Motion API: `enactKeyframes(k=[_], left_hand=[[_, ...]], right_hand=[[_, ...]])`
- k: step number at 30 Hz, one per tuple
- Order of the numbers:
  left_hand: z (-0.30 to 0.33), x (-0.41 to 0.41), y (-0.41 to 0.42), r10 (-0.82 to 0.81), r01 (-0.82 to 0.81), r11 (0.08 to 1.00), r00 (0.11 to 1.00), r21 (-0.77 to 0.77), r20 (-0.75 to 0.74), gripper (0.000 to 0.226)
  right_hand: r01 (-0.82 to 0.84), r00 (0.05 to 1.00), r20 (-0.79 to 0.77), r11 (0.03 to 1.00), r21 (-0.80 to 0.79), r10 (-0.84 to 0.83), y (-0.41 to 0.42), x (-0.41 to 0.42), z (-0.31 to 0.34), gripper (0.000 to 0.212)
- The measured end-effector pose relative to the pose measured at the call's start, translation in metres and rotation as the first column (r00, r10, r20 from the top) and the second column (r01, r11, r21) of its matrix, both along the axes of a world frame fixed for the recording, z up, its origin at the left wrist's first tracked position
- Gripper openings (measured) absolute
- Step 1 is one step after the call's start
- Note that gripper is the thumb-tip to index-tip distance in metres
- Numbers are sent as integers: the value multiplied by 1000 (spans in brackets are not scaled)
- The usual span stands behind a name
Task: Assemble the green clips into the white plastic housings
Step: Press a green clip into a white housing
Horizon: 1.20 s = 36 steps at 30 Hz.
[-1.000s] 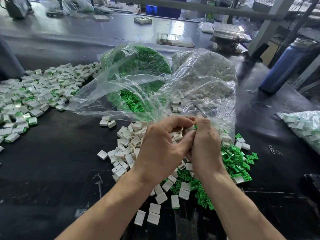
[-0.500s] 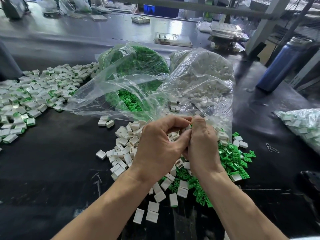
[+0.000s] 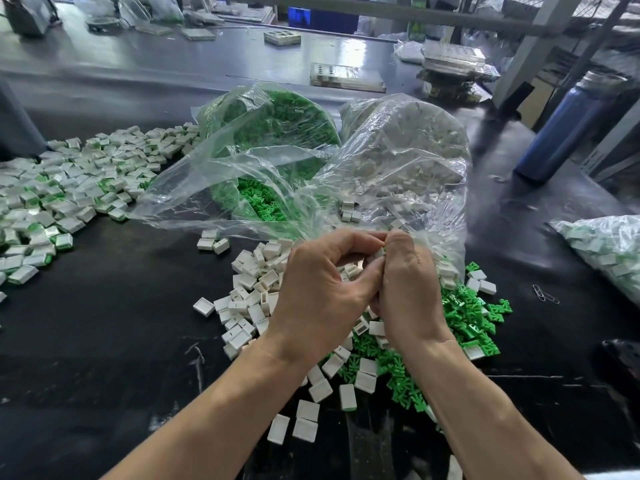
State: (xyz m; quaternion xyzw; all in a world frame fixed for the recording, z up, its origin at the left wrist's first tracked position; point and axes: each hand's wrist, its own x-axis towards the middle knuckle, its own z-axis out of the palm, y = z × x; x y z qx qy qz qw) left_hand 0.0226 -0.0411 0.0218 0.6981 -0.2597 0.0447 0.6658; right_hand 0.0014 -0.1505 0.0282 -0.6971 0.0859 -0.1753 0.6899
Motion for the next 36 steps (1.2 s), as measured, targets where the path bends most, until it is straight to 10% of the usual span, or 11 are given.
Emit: enactKeyframes(k=[11,18,27,36], left_hand=[[-2,6,8,45,-43,999,996,32,-72,15],[1,21,33,243,-233,963,968,136,-58,14],[-1,70,108,632,-445,547,775,709,-1,14],[-5,82,127,736,-504,340,668,794,108,12]], right_hand=[[-72,993,-86,987,147,85,-1,5,-1,65],[10,1000,19,996,-89,-8,-21,3,-4,52],[45,999,5,948,-315,-46,-27,5,-8,38],[104,988,-46,861,-497,-146,-43,7,-11,37]])
